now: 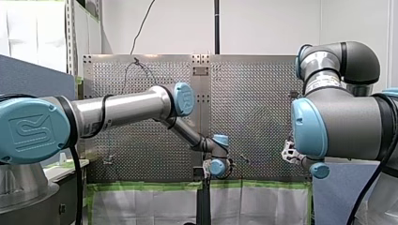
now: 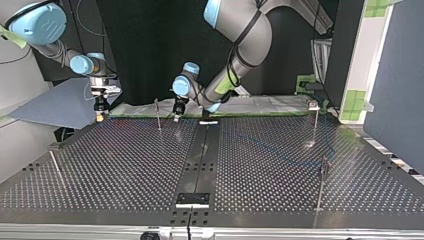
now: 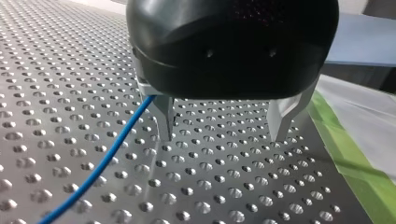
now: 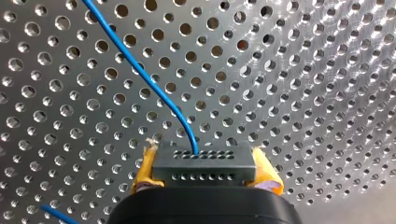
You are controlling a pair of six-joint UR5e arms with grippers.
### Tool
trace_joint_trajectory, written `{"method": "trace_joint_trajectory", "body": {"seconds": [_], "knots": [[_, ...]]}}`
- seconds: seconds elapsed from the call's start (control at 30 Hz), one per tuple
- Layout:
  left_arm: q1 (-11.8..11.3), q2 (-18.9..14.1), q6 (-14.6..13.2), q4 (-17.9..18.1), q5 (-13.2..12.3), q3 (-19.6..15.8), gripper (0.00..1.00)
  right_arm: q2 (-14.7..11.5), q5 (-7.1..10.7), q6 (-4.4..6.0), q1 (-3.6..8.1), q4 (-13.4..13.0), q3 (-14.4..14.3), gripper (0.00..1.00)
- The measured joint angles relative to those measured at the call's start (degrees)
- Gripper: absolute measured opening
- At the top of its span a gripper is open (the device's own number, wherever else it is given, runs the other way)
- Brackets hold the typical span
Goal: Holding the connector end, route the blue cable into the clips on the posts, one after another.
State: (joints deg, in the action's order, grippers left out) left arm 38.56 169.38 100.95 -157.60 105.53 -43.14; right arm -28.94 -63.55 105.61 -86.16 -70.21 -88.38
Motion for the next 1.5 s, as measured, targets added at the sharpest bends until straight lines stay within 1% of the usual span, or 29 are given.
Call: {"method": "trace_joint_trajectory", "body": {"seconds": [0.1,0.23,0.3,0.47,0.63,0.73,0.9,1.07,1.23,1.37,1.5], "knots": [[0.4,-1.0,-1.0,-1.9,1.8,0.0,1.0,0.0,0.0,0.25,0.12,0.0,0.0,0.0],[1.0,-2.5,-1.4,-4.1,3.9,0.0,1.0,0.0,-0.05,0.57,0.23,0.1,0.0,0.0],[1.2,-2.8,-1.5,-5.2,4.5,-0.1,1.0,0.0,-0.07,0.66,0.24,0.1,0.0,0.0],[2.0,-3.0,-1.7,-8.0,4.3,-1.4,1.0,0.0,-0.09,0.74,0.33,0.3,0.0,0.0],[2.6,-4.3,-2.4,-10.4,3.4,-4.0,1.0,0.0,-0.09,0.73,0.33,0.5,0.0,0.0],[2.9,-5.9,-2.6,-10.0,2.9,-5.8,1.0,0.0,-0.09,0.64,0.33,0.7,0.0,0.0],[3.6,-8.8,-2.7,-7.9,2.3,-9.0,1.0,0.0,-0.09,0.59,0.35,0.9,0.0,0.0],[4.7,-9.7,-3.1,-7.8,1.8,-11.6,1.0,0.0,-0.1,0.54,0.35,1.3,0.0,0.0],[5.7,-9.8,-3.3,-7.6,0.4,-12.3,1.0,0.0,-0.14,0.51,0.34,1.6,0.0,0.0],[6.1,-9.8,-3.2,-6.7,-0.5,-12.4,1.0,0.1,-0.12,0.51,0.28,1.6,0.0,0.0],[6.1,-9.8,-2.2,-5.3,-1.7,-12.4,1.0,0.0,-0.1,0.49,0.26,1.7,0.0,0.0]]}}
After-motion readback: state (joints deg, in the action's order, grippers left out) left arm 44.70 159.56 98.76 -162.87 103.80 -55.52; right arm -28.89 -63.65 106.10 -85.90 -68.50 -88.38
